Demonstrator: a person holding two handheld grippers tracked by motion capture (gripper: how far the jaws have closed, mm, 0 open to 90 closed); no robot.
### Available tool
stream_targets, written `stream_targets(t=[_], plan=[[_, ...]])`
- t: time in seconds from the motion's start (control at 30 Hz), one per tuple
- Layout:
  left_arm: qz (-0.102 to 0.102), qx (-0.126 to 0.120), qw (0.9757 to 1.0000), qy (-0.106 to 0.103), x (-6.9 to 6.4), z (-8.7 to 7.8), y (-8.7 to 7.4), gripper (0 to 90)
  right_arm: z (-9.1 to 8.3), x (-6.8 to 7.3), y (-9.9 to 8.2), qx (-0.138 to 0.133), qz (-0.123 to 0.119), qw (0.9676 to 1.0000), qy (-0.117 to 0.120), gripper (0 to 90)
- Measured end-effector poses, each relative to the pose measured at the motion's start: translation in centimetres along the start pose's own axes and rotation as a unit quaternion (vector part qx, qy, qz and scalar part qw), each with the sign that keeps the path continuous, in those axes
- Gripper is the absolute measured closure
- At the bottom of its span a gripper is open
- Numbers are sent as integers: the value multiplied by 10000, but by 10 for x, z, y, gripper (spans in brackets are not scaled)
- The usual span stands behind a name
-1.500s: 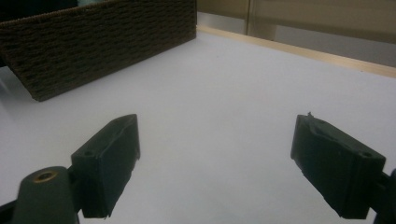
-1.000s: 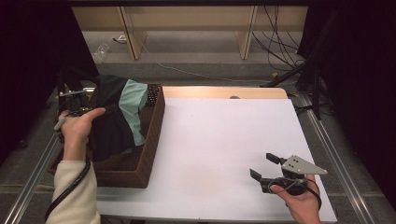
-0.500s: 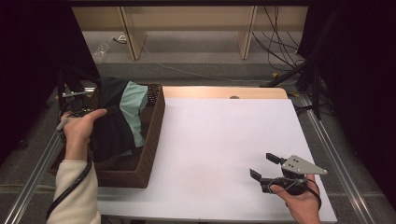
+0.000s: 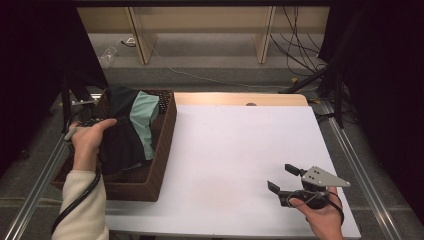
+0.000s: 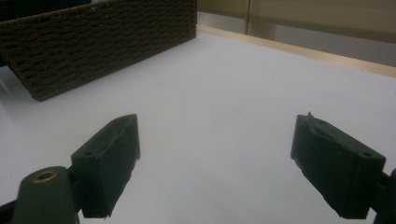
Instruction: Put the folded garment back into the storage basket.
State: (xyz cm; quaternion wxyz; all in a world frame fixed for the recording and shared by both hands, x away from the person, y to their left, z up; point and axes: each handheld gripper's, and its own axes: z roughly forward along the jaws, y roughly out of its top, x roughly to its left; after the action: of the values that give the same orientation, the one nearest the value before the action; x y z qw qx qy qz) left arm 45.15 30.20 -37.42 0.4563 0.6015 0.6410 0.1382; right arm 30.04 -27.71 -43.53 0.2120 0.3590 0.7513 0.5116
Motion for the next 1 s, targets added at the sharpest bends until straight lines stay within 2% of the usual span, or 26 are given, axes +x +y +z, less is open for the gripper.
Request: stream_targets(t=[0.63,1.0], plan=[[-6,213,9997,100,2,17,-8,755,0,0,0,10,-7,10000,2,165],[-31,319,9990,306,8,30,-15,750,0,0,0,15,-7,10000,5,165]])
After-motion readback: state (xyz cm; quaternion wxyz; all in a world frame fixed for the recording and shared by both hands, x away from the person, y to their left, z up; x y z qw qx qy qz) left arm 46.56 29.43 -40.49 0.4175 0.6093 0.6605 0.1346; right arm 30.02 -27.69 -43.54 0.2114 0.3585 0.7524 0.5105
